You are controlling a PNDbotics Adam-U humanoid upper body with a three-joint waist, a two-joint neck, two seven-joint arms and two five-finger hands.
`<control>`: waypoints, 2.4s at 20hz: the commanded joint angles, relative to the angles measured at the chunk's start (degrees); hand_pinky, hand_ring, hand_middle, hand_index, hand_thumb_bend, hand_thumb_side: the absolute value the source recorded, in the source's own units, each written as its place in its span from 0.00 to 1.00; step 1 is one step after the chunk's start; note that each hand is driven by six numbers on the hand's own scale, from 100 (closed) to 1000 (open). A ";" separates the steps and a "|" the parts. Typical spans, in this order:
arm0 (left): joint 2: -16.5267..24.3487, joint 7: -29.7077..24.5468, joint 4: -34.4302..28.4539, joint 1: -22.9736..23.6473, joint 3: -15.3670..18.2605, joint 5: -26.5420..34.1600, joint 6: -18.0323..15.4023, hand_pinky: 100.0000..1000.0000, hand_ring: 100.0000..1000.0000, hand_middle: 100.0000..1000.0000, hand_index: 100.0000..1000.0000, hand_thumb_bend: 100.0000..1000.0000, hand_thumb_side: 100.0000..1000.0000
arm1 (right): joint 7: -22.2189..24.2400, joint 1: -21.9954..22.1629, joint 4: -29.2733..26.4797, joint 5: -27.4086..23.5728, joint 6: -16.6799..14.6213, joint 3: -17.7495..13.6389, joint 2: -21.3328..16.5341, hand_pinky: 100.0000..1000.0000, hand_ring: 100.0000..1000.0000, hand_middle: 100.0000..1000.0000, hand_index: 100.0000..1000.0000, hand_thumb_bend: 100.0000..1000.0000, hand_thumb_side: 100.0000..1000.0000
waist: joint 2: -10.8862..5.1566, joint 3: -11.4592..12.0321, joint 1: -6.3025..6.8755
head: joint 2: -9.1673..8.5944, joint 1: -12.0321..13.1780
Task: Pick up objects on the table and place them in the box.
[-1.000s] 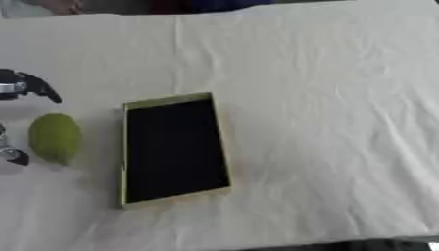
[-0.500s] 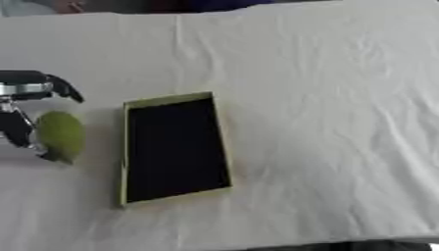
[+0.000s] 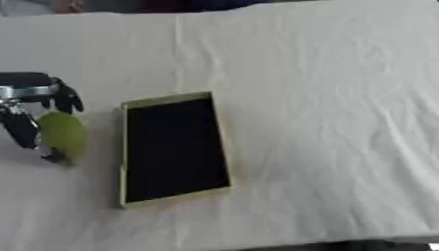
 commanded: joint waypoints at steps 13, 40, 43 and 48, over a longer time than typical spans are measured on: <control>2.23 1.66 -3.14 -0.06 1.54 -6.52 0.21 0.32 0.32 0.28 0.44 0.74 0.00 | -0.01 0.16 -0.92 0.35 0.69 -0.86 -0.39 0.84 0.73 0.57 0.81 0.00 0.54 | -0.91 0.11 -0.22 | 0.20 0.26; 3.28 -2.89 -6.30 0.90 2.54 -7.95 4.04 0.13 0.27 0.19 0.35 0.68 0.00 | 0.06 0.66 -0.92 0.67 1.30 -1.20 0.06 0.84 0.73 0.57 0.81 0.00 0.54 | -0.99 0.27 -0.16 | 0.18 0.41; 3.68 -0.28 -9.29 0.50 3.38 -5.92 4.71 0.12 0.26 0.17 0.34 0.67 0.00 | 0.04 0.84 -0.92 0.76 1.42 -1.30 0.15 0.85 0.73 0.57 0.81 0.00 0.54 | -1.05 0.25 -0.10 | 0.21 0.43; 4.01 3.73 -15.89 -2.02 4.97 -3.96 4.13 0.12 0.25 0.16 0.35 0.64 0.00 | -0.01 0.93 -0.92 0.79 1.56 -1.35 0.20 0.85 0.73 0.57 0.81 0.00 0.54 | -1.23 0.31 -0.01 | 0.41 0.53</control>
